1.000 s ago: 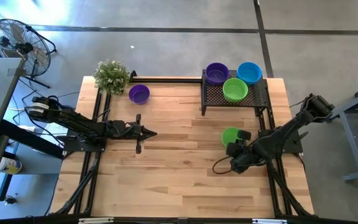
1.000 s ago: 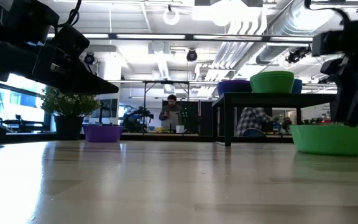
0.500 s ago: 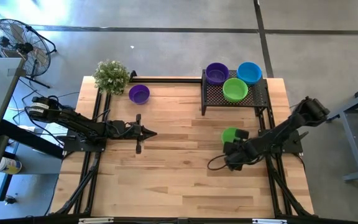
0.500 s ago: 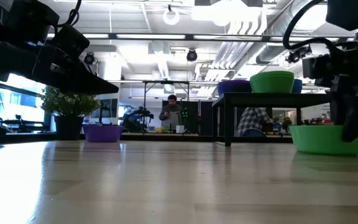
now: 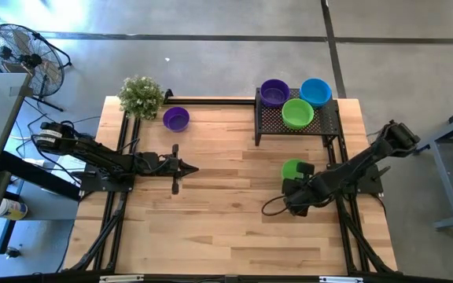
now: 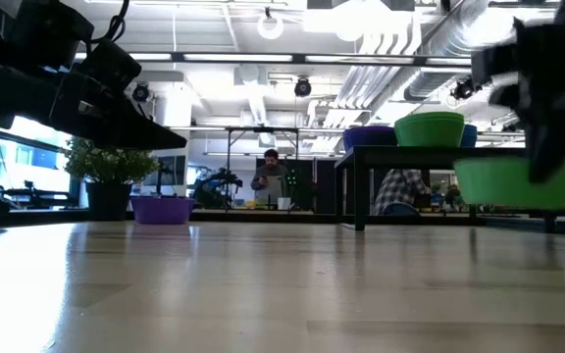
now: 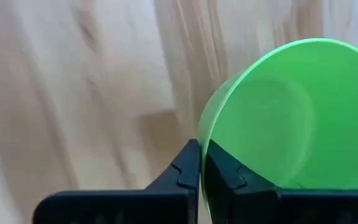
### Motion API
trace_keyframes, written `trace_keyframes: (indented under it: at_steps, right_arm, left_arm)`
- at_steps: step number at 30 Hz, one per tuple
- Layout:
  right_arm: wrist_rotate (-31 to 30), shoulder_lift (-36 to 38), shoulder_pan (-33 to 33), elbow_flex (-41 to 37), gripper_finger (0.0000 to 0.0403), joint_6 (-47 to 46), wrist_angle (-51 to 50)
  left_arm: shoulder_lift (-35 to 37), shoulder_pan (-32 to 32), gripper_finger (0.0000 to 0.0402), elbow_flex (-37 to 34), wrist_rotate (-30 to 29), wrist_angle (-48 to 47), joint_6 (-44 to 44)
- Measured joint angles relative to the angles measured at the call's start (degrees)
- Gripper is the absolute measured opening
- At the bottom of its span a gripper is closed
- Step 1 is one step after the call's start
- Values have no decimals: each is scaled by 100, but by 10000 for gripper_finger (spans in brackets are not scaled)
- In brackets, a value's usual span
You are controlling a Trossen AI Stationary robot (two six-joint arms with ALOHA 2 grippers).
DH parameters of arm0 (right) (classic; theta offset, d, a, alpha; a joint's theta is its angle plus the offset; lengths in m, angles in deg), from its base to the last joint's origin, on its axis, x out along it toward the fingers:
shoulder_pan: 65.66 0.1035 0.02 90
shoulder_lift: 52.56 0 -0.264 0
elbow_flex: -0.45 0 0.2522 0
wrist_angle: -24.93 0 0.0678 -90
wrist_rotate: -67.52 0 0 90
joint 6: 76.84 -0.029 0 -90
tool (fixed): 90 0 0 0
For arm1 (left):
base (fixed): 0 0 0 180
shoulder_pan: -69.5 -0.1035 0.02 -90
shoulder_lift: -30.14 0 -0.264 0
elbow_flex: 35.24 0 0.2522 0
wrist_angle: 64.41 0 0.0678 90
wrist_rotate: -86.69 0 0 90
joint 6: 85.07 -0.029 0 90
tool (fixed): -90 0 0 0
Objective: Pick & Place Mini bowls
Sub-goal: Stack the green bowl on the other green bowls on the shelf
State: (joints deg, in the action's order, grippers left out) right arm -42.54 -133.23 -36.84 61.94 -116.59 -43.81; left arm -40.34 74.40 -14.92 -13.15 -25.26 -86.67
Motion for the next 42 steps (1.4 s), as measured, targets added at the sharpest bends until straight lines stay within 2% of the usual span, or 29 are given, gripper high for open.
trace_keyframes:
  at_steps: [6,10,14,19,25,29,36,42]
  right_arm:
    - [-338,142,58,1463,3,422,-750]
    - [-712,152,-312,2664,5,594,-1649]
    - [-956,154,-1103,3755,3,764,-2542]
    - [-683,161,-2467,4589,4,1757,-2887]
    - [-216,161,-4138,4533,3,2804,-2820]
    - [288,155,-4878,4112,5,3323,-2621]
    - [693,152,-5346,3565,3,3839,-2038]
    - [1061,152,-5524,3275,5,3876,-1969]
  left_arm:
    - [0,-1,0,0,-9,-8,0]
    - [0,0,0,0,-9,-7,37]
    - [0,0,0,0,-9,-9,38]
    - [0,-1,0,0,-13,-45,39]
    - [0,1,0,0,-15,-40,37]
    - [0,-1,0,0,-22,-42,37]
    - [0,-1,0,0,-39,-42,35]
    - [0,-1,0,0,-39,-42,35]
